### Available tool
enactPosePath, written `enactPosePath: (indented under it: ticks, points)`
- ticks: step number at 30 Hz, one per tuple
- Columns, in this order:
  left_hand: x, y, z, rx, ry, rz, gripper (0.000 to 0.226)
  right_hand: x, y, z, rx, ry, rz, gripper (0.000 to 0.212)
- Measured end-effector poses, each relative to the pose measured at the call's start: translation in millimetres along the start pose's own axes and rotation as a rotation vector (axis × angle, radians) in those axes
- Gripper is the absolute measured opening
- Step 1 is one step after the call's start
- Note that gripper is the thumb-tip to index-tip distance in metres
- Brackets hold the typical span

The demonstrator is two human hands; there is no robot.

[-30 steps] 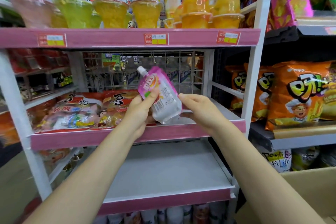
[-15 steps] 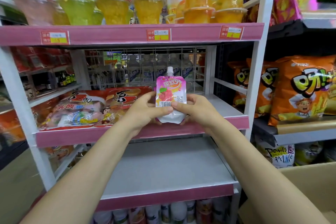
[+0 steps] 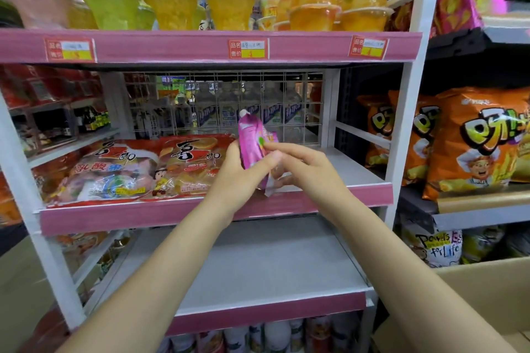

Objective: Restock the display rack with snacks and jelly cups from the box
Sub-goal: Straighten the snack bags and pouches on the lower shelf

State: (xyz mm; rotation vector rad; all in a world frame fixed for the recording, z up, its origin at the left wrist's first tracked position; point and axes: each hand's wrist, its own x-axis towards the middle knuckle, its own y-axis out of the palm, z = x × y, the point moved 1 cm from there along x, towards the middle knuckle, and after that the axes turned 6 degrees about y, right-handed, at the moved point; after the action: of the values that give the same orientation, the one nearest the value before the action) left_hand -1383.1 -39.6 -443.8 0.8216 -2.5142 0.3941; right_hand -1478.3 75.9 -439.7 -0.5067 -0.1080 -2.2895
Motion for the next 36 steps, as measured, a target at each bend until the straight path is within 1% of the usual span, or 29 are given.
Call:
enactPosePath:
  ticks: [1, 3, 4, 6, 7, 9, 11, 12, 13, 14, 16, 17, 20, 23, 24, 27, 28, 30, 33, 35, 36]
  points:
    - [-1.5, 0.5, 3.2, -0.046, 0.006, -0.046, 0.056, 0.5, 1.2, -1.3, -0.082, -0.043, -0.005, 0.031]
    - [-3.0, 0.8, 9.4, -0.091, 0.033, -0.118, 0.051, 3.1, 2.0, -4.7, -0.218, -0.117, -0.067, 0.029]
    - [-2.7, 0.2, 11.3, -0.106, 0.035, -0.144, 0.05, 4.9, 1.1, -6.8, -0.222, -0.11, -0.108, 0.028]
    - [0.2, -2.0, 12.6, -0.151, 0.036, -0.163, 0.049, 7.7, -4.9, -9.4, -0.169, -0.021, -0.146, 0.04]
    - [1.9, -3.3, 11.5, -0.175, 0.052, -0.15, 0.046, 8.6, -7.8, -9.0, -0.151, 0.04, -0.127, 0.044]
    - [5.2, -5.8, 5.8, -0.182, 0.086, -0.094, 0.037, 10.1, -12.0, -8.2, -0.131, 0.109, -0.026, 0.04]
    - [9.9, -9.1, 1.9, -0.193, 0.08, -0.027, 0.031, 11.9, -13.9, -8.8, -0.111, 0.088, 0.063, 0.031]
    - [12.8, -10.7, 1.2, -0.187, 0.073, -0.003, 0.03, 13.4, -15.6, -8.9, -0.108, 0.067, 0.07, 0.028]
    - [15.8, -12.7, 1.0, -0.156, 0.074, 0.001, 0.032, 14.9, -17.5, -8.4, -0.119, 0.048, 0.055, 0.025]
    - [18.7, -13.6, 0.7, -0.082, 0.094, -0.014, 0.039, 16.7, -19.6, -7.7, -0.154, 0.032, 0.022, 0.023]
    - [23.8, -14.0, 2.4, 0.134, 0.17, -0.046, 0.061, 21.5, -21.7, -7.7, -0.249, 0.014, -0.032, 0.023]
    - [25.4, -13.4, 3.4, 0.234, 0.206, -0.053, 0.068, 23.9, -21.2, -9.0, -0.297, 0.009, -0.045, 0.026]
    - [26.4, -14.3, 9.6, 0.454, 0.267, -0.048, 0.071, 31.0, -20.1, -19.1, -0.465, 0.031, -0.083, 0.033]
    - [28.0, -21.3, 18.3, 0.599, 0.297, -0.05, 0.083, 31.1, -20.4, -21.4, -0.556, 0.051, -0.126, 0.036]
    - [28.4, -23.3, 19.8, 0.63, 0.307, -0.064, 0.085, 30.8, -20.7, -21.2, -0.59, 0.037, -0.152, 0.038]
    - [29.3, -26.5, 21.1, 0.674, 0.365, -0.061, 0.076, 29.9, -18.8, -21.3, -0.63, -0.002, -0.205, 0.036]
    - [28.6, -26.9, 22.1, 0.685, 0.385, -0.041, 0.074, 29.7, -18.0, -21.9, -0.617, -0.009, -0.204, 0.043]
    - [27.8, -27.4, 26.2, 0.723, 0.442, 0.011, 0.068, 29.2, -15.9, -23.5, -0.574, -0.042, -0.184, 0.061]
    - [28.5, -28.2, 32.7, 0.895, 0.521, 0.15, 0.068, 30.9, -15.0, -25.7, -0.624, -0.149, -0.154, 0.077]
    - [31.1, -30.8, 34.0, 0.995, 0.531, 0.225, 0.073, 34.7, -16.4, -26.8, -0.694, -0.219, -0.12, 0.081]
    - [31.6, -32.2, 33.0, 1.028, 0.531, 0.238, 0.076, 36.5, -17.2, -27.2, -0.724, -0.221, -0.093, 0.077]
